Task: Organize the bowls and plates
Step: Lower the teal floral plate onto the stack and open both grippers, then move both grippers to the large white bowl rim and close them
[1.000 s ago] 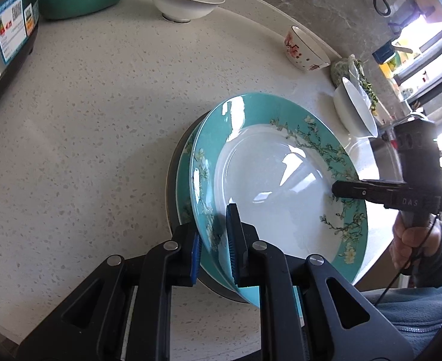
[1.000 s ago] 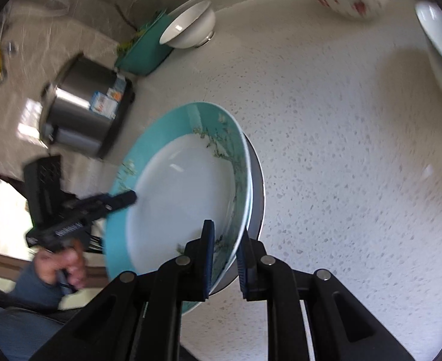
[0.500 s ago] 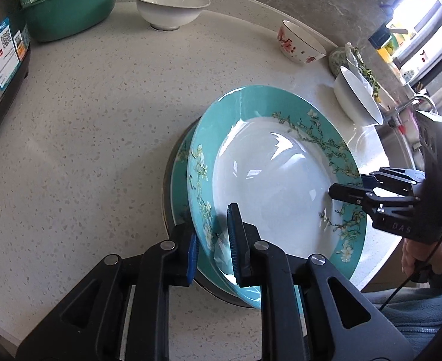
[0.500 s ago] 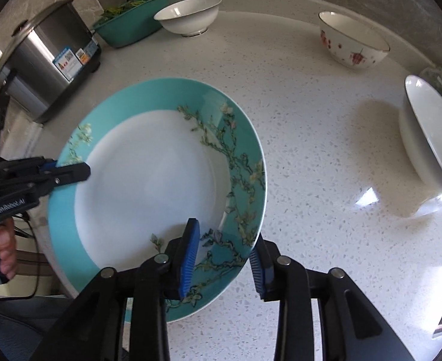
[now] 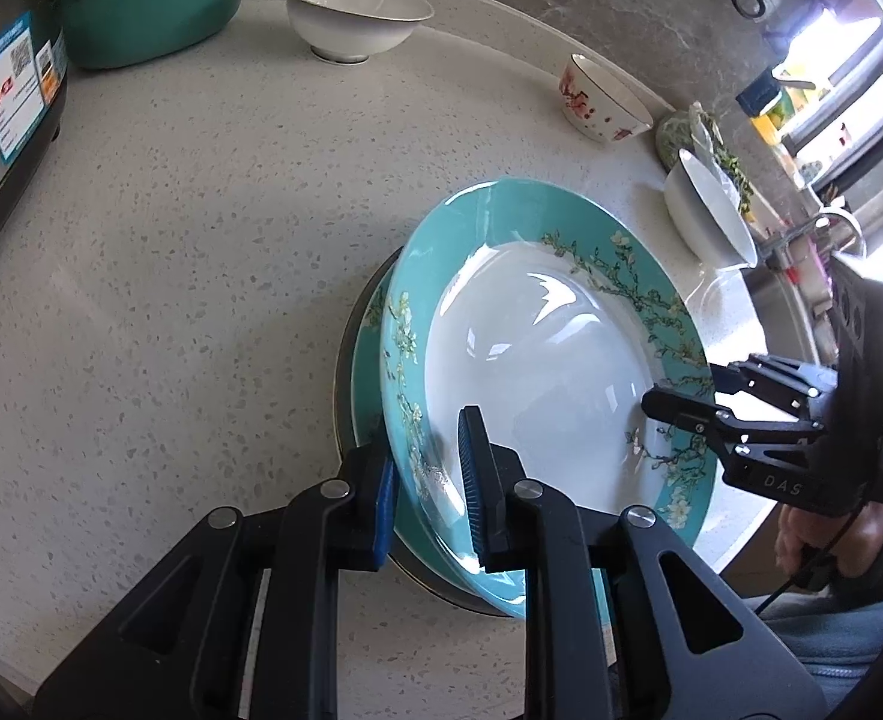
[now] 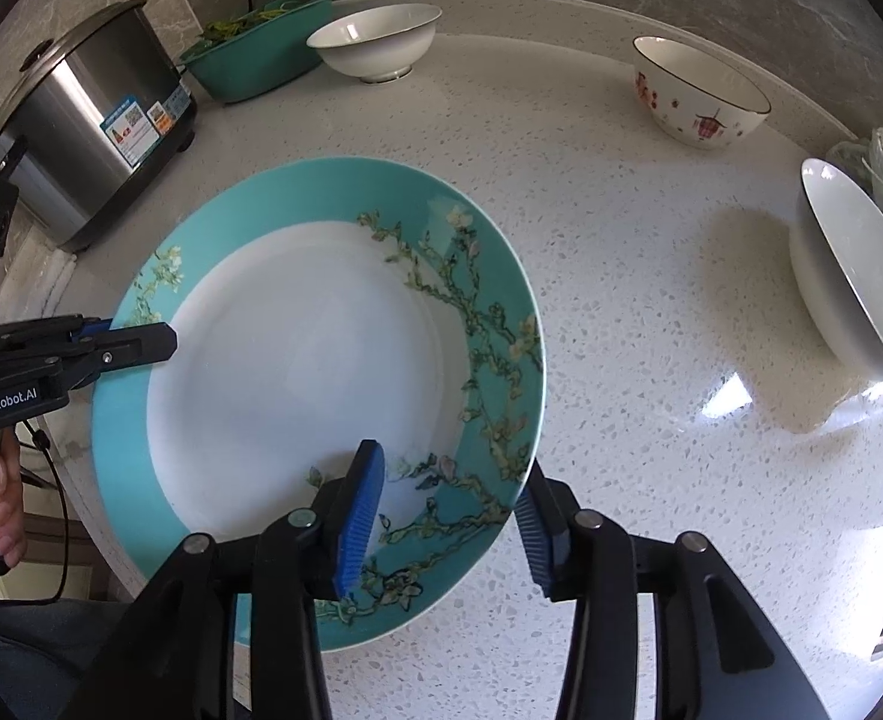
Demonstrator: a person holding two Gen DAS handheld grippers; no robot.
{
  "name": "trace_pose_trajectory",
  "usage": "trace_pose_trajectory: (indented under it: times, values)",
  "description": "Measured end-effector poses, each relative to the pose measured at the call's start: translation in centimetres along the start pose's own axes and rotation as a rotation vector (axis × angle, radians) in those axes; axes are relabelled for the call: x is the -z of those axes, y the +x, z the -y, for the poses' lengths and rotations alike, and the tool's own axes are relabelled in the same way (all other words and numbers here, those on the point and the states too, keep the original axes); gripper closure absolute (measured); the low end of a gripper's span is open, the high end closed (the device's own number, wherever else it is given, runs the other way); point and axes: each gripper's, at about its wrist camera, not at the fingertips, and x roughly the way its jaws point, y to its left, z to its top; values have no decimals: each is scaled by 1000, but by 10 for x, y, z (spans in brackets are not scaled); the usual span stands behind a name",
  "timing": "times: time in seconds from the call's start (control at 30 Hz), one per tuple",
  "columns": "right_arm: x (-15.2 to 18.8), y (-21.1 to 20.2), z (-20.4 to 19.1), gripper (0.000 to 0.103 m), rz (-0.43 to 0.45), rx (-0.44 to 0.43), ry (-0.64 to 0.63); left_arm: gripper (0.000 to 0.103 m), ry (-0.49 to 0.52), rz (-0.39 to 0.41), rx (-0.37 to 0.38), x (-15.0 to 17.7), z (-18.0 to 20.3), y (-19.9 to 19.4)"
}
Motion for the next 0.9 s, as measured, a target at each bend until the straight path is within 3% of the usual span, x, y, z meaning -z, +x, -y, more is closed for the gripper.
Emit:
trace_pose_trajectory:
  times: [0.1,0.2,0.27,0.43,0.5,0.57,0.6,0.73,0.83,0.9]
  values:
    - [1,1,2,45,8,-4,23,85,-37,7,28,0,-6,-2]
    - [2,-3,6,39,22,-7,35,73,-49,38,36,-1,-7,-9]
    - [3,-6,8,37,35,-5,43,39,-58,65,17,-3,-8,-16]
    - [7,-26,27,35,65,-24,109,36,-133,108,32,-21,-14,-40]
    - [10,-38,43,26,83,-69,154,36,-178,129,85,-34,-11,-48]
    - [14,-53,69,18,104,-140,233,25,-222,147,156,-49,-2,-53]
    - [18,-62,90,18,114,-210,297,25,-229,164,190,-57,8,-56]
    - [26,-93,172,10,171,-290,481,17,-35,201,270,-74,76,-51]
    - [36,-120,239,0,294,-354,618,17,-13,78,281,-84,122,-15]
    - [38,-130,272,0,336,-377,665,17,-45,19,306,-92,145,7]
